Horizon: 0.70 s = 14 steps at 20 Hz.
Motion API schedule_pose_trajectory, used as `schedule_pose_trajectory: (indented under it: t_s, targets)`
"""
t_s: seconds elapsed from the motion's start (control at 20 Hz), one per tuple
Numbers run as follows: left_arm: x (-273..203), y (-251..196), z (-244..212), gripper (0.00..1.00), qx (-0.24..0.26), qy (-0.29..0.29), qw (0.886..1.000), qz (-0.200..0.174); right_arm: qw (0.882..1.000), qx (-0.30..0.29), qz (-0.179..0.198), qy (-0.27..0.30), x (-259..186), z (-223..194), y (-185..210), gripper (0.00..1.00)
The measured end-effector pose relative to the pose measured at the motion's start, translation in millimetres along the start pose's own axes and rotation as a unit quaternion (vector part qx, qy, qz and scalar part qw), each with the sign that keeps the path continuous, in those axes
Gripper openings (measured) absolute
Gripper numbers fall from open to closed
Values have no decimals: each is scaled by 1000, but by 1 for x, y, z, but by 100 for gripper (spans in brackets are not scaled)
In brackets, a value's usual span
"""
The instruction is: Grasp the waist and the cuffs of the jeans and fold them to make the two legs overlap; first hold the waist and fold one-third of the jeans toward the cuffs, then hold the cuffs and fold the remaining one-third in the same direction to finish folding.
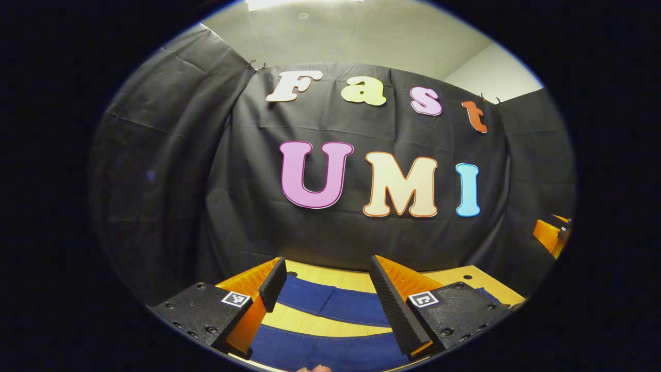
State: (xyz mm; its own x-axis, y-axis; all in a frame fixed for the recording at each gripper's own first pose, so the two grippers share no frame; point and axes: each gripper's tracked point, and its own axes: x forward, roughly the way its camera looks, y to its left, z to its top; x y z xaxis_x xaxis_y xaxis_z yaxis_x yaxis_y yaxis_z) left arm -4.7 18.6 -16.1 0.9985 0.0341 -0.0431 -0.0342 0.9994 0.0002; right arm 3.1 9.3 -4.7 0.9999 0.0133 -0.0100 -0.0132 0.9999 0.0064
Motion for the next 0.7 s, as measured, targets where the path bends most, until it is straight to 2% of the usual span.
schedule_pose_trajectory:
  t_s: [0.15, 0.25, 0.4, 0.55, 0.6, 0.65, 0.7]
  targets:
    - [-2, 3, -3, 94, 17, 0, 1000, -3, 1000, 0, 0, -1, -1, 0, 1, 98]
    - [-4, 15, -10, 95, 57, 5, 998, -1, 1000, 0, -1, 0, -1, -2, 1, 96]
    - [-13, 37, -28, 94, 130, 30, 991, -8, 1000, 1, -6, 6, -2, -11, -2, 99]
    - [-24, 56, -57, 93, 205, 73, 976, -30, 1000, 5, -7, 23, -2, -25, 0, 100]
    - [-31, 60, -67, 94, 232, 91, 968, -42, 1000, 6, -6, 25, -2, -27, 1, 100]
    - [-33, 66, -80, 100, 258, 107, 959, -53, 1000, 5, -6, 27, -2, -30, 3, 98]
    - [-38, 71, -94, 95, 285, 124, 948, -62, 1000, 2, -6, 28, -2, -31, 4, 98]
